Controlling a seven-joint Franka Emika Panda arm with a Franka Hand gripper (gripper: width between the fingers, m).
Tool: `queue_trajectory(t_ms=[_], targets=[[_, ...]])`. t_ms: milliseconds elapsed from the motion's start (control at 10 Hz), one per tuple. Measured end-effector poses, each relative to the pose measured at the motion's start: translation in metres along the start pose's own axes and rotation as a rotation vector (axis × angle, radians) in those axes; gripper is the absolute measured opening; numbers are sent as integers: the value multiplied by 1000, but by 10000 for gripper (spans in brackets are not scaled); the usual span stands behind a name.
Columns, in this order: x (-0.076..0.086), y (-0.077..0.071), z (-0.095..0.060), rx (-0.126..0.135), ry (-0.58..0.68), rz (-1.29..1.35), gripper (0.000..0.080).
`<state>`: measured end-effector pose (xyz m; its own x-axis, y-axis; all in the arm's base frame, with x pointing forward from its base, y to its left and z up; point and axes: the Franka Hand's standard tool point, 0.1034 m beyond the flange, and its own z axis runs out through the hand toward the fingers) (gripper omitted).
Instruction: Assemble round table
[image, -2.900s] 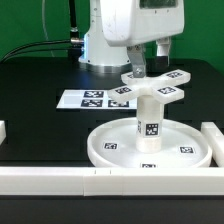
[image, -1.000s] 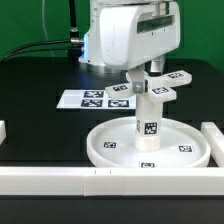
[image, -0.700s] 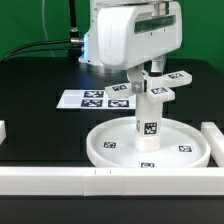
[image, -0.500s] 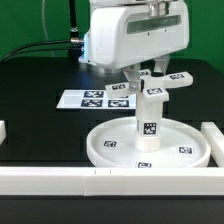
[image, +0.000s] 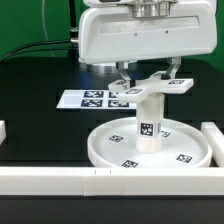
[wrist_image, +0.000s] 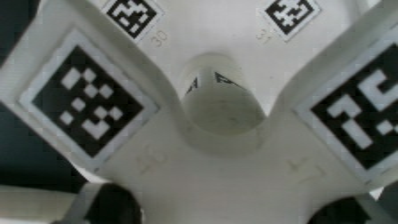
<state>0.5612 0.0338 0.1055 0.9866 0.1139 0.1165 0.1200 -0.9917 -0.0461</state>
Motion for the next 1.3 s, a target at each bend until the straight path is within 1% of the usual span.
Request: queue_trajectory(t_ms=[100, 300, 700, 900, 1000, 1100, 1300], targets=[[0, 0, 0, 5, 1, 116, 446], [-1, 0, 0, 6, -8, 340, 446], [-1, 0, 0, 6, -10, 513, 446], [-2, 0, 0, 8, -11, 667, 446], [-3, 0, 0, 18, -10, 774, 446], [-3, -2, 0, 35, -12, 928, 446], [-3, -3, 0, 57, -24, 1201, 446]])
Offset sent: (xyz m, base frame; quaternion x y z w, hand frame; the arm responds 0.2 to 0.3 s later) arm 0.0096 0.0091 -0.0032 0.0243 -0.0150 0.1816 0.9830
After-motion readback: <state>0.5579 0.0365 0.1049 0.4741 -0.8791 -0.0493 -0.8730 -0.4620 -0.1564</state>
